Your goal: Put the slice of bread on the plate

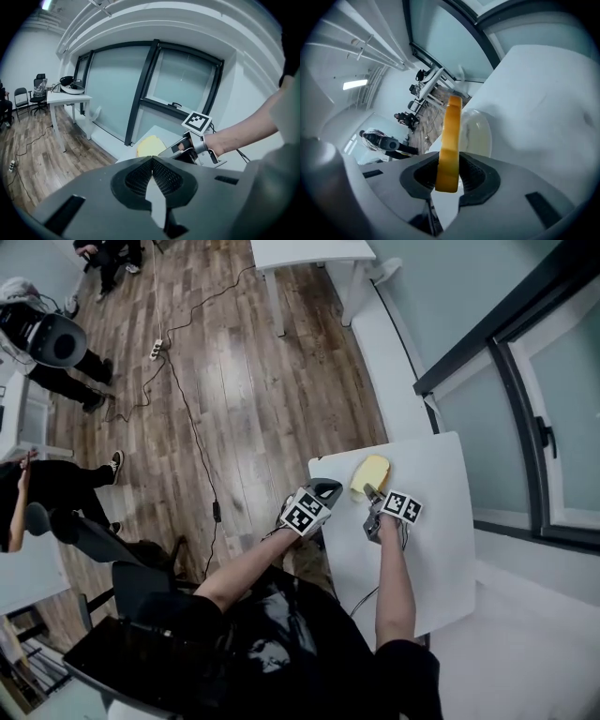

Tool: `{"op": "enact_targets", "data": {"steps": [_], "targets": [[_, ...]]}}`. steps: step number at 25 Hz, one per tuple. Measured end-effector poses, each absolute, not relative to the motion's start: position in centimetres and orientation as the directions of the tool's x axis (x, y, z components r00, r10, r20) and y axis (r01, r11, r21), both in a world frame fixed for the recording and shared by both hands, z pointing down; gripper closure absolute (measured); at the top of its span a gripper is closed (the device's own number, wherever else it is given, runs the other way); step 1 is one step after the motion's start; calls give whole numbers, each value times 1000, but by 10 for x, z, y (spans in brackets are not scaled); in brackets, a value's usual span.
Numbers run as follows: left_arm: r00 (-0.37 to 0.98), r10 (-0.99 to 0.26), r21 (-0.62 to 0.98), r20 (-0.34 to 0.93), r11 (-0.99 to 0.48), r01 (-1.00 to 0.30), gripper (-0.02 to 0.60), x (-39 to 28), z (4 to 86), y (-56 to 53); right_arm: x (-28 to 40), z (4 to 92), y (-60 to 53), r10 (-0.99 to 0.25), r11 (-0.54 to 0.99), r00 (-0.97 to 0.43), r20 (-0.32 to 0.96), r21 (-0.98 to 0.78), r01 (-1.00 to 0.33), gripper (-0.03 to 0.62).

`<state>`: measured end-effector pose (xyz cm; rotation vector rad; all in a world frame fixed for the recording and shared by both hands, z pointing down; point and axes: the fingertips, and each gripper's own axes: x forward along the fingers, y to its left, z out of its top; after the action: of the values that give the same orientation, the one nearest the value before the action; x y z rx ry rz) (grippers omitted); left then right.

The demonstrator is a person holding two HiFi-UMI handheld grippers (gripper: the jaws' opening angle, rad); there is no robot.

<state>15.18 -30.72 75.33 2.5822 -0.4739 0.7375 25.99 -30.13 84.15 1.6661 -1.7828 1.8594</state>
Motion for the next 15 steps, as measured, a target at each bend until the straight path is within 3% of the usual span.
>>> {"op": "enact_targets", "data": {"steps": [5, 7, 12, 15], "targets": [[801, -164, 342, 576, -841, -419, 578, 144, 753, -295, 269, 835, -303, -523, -313, -353, 776, -560, -767, 487], [795, -151, 342, 587, -844, -413, 578, 142, 757, -291, 270, 838, -301, -471, -289, -317, 823, -484, -826, 427], [799, -138, 356, 585, -842, -406, 578, 143, 757, -284, 281, 844, -294, -404, -286, -223, 887, -354, -890, 425], [798, -133, 364, 587, -838, -407, 578, 142, 757, -283, 282, 847, -286, -376, -268, -235, 896, -348, -898, 357]]}}
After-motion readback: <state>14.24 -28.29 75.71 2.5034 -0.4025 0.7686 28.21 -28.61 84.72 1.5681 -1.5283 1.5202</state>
